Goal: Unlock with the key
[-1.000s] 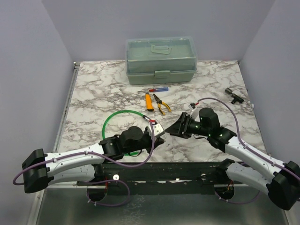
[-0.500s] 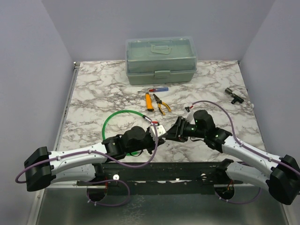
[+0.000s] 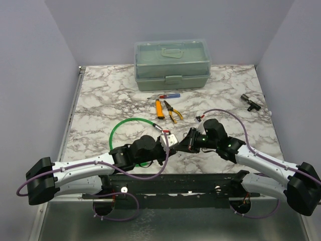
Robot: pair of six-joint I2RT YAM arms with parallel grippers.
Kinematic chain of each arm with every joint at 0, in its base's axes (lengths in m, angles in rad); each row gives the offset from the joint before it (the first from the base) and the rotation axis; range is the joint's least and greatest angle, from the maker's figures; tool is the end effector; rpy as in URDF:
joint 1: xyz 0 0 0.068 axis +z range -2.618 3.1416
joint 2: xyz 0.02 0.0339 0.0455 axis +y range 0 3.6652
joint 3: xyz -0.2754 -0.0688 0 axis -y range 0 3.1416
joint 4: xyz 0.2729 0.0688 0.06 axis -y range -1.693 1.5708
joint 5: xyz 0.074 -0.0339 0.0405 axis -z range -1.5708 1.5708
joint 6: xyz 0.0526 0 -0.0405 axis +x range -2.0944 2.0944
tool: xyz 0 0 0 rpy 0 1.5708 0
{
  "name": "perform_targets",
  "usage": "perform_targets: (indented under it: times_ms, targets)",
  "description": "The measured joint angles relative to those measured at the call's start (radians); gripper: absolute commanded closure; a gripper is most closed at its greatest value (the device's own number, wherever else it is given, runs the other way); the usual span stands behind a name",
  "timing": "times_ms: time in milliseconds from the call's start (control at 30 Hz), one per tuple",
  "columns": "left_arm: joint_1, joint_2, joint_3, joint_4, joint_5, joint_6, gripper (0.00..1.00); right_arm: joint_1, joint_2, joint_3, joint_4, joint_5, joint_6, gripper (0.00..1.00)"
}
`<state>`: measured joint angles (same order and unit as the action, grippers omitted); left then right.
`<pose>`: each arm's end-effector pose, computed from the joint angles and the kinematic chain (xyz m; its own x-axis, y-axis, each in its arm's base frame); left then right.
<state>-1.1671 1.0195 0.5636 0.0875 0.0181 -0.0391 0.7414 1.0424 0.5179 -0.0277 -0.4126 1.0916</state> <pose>0.1033 -0.2443 0.2362 -0.1776 0.3162 -0.9319 0.9199 0.3899 -0.0430 0.1712 0.1854 0.2025 -0.9508 0.2316 -0.2059 -0.0580 0.5196 0.8525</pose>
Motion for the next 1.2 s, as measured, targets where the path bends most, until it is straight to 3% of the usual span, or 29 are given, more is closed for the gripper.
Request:
perform_targets:
  times_ms: [167, 400, 500, 867, 1200]
  targets:
    - [0.0, 0.0, 0.0, 0.0, 0.0, 0.001, 1.0, 0.003, 0.0, 0.002, -0.004, 0.008, 0.001, 1.0]
    - [0.0, 0.0, 0.0, 0.001, 0.003, 0.01, 0.62, 0.006, -0.017, 0.003, -0.017, 0.037, -0.006, 1.0]
    - [0.0, 0.0, 0.0, -0.002, 0.017, 0.011, 0.52, 0.006, -0.035, 0.005, -0.036, 0.071, -0.028, 1.0]
    - [-0.007, -0.102, 0.0, -0.093, 0.074, 0.001, 0.48, 0.006, -0.076, 0.107, -0.155, 0.258, -0.216, 1.0]
    - [-0.007, -0.101, -0.022, -0.009, -0.217, -0.071, 0.51, 0.006, 0.026, 0.321, -0.382, 0.409, -0.192, 1.0]
